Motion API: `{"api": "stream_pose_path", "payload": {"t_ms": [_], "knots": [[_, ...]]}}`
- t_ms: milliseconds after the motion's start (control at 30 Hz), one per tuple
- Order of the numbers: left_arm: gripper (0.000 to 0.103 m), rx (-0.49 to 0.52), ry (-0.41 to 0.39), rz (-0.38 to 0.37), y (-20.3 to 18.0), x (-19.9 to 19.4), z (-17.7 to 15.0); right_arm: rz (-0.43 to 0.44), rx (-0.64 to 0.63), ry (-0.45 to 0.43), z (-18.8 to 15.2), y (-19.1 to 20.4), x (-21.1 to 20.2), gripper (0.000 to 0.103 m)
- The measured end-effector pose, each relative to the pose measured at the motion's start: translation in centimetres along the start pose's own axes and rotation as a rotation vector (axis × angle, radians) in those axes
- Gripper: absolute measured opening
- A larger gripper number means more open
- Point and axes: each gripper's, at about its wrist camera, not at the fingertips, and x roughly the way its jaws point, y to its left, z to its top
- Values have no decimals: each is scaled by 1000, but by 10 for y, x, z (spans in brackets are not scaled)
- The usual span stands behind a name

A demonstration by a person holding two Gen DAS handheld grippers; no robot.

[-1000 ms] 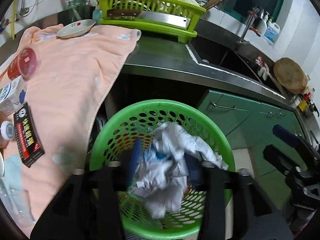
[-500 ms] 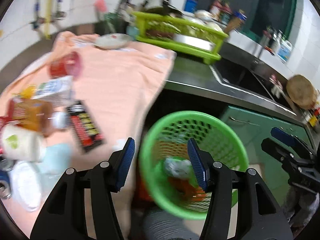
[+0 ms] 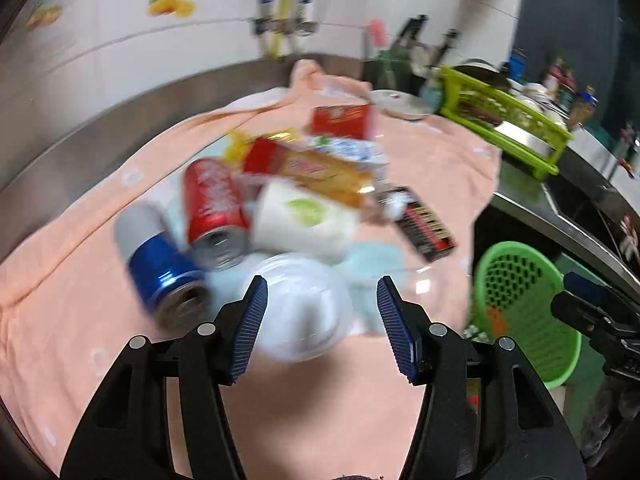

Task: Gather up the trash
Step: 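Grasp the white cup lid with the left tool while the right tool grasps the clear cup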

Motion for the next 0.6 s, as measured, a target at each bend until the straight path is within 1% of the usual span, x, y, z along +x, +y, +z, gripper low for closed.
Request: {"api": "stream_pose_path", "payload": {"t_ms": [133, 267, 367, 467, 533, 600], "knots": [[57, -53, 26, 19, 28, 2, -10, 66, -10, 74, 1, 34, 36, 80], [55, -74, 41, 5, 45, 3, -19, 93, 8, 124, 1, 52, 64, 79], [55, -73, 62, -19, 49, 7, -24, 87, 25, 146, 4, 59, 82, 79], [55, -67, 76, -26, 49, 12, -27, 78, 41, 171, 6, 62, 96, 77], [52, -63, 85, -43, 49, 16, -27, 71, 52, 185, 7, 61, 105, 73], [49, -57, 91, -51, 47, 20, -27, 61, 63, 189, 9, 61, 111, 72]]}}
